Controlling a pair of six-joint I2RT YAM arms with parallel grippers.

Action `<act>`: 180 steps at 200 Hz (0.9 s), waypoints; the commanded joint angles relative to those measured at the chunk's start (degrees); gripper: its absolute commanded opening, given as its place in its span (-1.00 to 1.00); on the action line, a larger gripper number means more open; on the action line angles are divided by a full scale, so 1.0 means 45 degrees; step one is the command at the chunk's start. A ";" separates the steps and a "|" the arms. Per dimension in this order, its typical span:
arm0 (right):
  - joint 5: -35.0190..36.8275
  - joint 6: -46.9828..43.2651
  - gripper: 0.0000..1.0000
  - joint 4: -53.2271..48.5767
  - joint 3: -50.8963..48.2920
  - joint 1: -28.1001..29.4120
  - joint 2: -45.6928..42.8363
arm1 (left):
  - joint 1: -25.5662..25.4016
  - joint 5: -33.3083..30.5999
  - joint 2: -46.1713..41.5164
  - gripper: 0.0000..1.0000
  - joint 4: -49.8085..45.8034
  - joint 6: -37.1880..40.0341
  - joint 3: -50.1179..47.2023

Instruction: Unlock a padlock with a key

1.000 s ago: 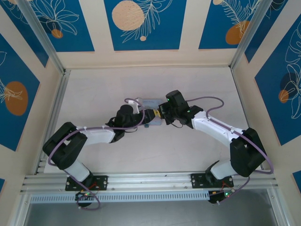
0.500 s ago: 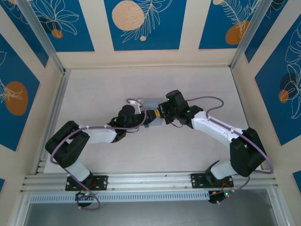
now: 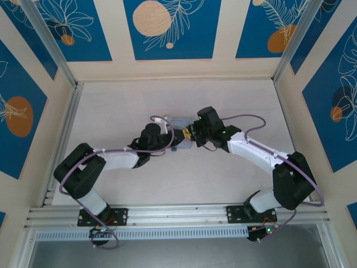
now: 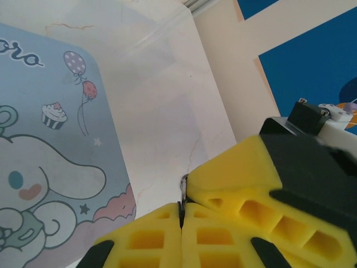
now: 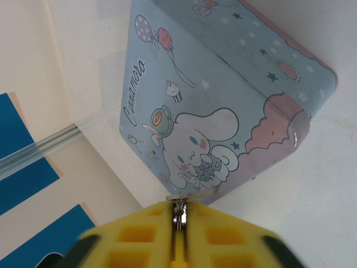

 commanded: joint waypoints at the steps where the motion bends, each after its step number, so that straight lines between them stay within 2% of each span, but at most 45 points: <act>1: -0.0019 -0.0822 -0.01 -0.0251 -0.0462 -0.0401 -0.1176 | -0.0046 0.0160 -0.0317 -1.00 -0.0796 0.0688 0.0557; 8: -0.0129 -0.1570 0.12 -0.0484 -0.0544 -0.0675 -0.1605 | -0.0010 0.0357 -0.0525 -1.00 -0.1332 0.0948 0.0702; 22: -0.0250 -0.3121 0.24 -0.1096 -0.0712 -0.1277 -0.2556 | 0.0111 0.0810 -0.0940 -1.00 -0.2627 0.1763 0.1123; 46: -0.1326 -0.6006 0.31 -0.0976 -0.1417 -0.2805 -0.3956 | 0.0399 0.2069 -0.1443 -1.00 -0.4888 0.3382 0.2194; 72: -0.4220 -0.8790 0.28 0.1715 -0.2893 -0.4569 -0.4783 | 0.0852 0.4016 -0.1309 -1.00 -0.6837 0.4789 0.3504; 96: -0.6173 -1.0829 0.20 0.4010 -0.4025 -0.5143 -0.5224 | 0.1203 0.6063 -0.0641 -1.00 -0.8653 0.5885 0.4930; 124: -0.7346 -1.1957 0.17 0.5379 -0.4608 -0.5313 -0.5046 | 0.1478 0.7897 0.0339 -1.00 -1.0243 0.6804 0.6316; 147: -0.8148 -1.2372 0.09 0.6386 -0.4822 -0.5430 -0.4831 | 0.1501 0.8399 0.0967 -1.00 -1.1312 0.7461 0.7146; 180: -0.9361 -1.2740 0.03 0.7264 -0.4694 -0.5537 -0.4255 | 0.1510 0.8894 0.1434 -1.00 -1.1177 0.7446 0.7522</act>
